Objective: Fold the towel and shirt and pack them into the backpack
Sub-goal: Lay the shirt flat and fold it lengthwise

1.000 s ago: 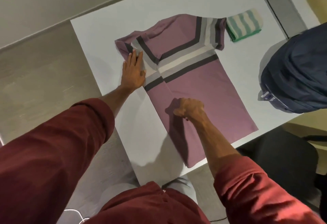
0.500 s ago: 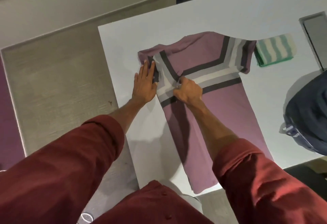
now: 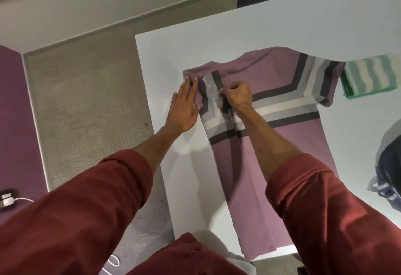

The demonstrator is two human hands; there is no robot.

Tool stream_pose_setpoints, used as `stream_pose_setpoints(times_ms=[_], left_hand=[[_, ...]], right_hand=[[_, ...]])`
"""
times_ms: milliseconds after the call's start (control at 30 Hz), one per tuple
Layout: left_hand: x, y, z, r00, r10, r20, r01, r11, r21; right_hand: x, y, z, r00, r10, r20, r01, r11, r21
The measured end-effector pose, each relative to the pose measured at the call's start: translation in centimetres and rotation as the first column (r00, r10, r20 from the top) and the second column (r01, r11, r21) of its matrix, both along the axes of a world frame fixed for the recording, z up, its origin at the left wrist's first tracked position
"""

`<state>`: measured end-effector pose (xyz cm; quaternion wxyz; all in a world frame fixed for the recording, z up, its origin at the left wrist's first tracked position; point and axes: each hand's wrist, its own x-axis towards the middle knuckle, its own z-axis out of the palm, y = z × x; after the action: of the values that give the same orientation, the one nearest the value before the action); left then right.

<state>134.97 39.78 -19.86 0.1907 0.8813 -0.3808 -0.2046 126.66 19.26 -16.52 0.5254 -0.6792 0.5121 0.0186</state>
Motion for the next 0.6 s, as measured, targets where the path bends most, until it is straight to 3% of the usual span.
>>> stream_pose_setpoints(times_ms=[67,200,300,400,500,600], left_hand=[[-0.1,0.1,-0.2,1.0,0.004,-0.006,-0.004,1.0,-0.025],[-0.6,-0.6,-0.6,0.999,0.034,0.018,-0.034,0.999,-0.026],[-0.7,-1.4,-1.1,0.999,0.035,0.036,-0.036,0.999,0.032],[-0.3,-2.0,-1.6,0.999,0.007,0.045,-0.01,0.996,0.086],[0.4,-2.1,-1.9,0.995,-0.048,0.083,0.033,0.986,0.164],[0.9,-2.3,-1.9,0.993,-0.057,0.102,0.032,0.973,0.228]], right_hand=[[0.0,0.0,0.3,0.996,0.02,0.082,-0.017,0.999,-0.045],[-1.9,-0.9,1.0,0.964,-0.148,0.222,0.194,0.96,-0.202],[-4.0,-2.0,0.5,0.957,-0.258,0.133,0.28,0.942,-0.184],[-4.7,-3.1,-0.3,0.973,-0.226,0.035,0.228,0.969,-0.093],[-4.2,-3.1,-0.2,0.987,-0.161,0.023,0.162,0.985,-0.051],[-3.8,-3.0,-0.1,0.983,-0.172,0.07,0.18,0.975,-0.13]])
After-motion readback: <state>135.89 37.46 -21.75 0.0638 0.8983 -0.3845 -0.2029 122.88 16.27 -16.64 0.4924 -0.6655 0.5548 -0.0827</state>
